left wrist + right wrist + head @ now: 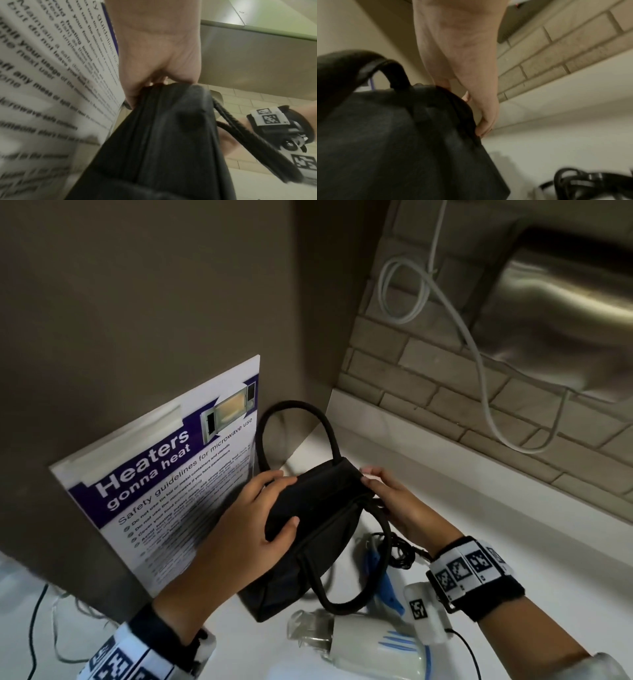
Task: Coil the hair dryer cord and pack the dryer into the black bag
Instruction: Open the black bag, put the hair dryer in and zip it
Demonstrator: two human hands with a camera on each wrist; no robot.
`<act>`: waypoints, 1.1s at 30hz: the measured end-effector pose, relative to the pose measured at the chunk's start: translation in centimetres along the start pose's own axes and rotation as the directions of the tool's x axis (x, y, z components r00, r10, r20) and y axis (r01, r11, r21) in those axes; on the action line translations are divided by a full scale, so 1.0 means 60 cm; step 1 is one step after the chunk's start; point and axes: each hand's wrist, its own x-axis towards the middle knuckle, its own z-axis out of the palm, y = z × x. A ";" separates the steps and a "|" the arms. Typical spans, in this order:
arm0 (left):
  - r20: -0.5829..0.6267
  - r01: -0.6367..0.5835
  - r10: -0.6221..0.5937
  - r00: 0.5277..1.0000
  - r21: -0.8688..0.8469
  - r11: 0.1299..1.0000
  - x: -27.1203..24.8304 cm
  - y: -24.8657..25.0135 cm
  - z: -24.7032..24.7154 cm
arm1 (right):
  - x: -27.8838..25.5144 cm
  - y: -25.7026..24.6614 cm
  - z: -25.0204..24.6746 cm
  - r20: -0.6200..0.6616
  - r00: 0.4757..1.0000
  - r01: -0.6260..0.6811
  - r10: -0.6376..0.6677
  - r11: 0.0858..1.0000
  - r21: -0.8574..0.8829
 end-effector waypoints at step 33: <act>0.000 0.110 -0.114 0.993 -0.250 0.962 -0.006 -0.030 0.008 | 0.057 0.023 -0.042 0.111 0.789 -0.593 0.605 0.796 -0.118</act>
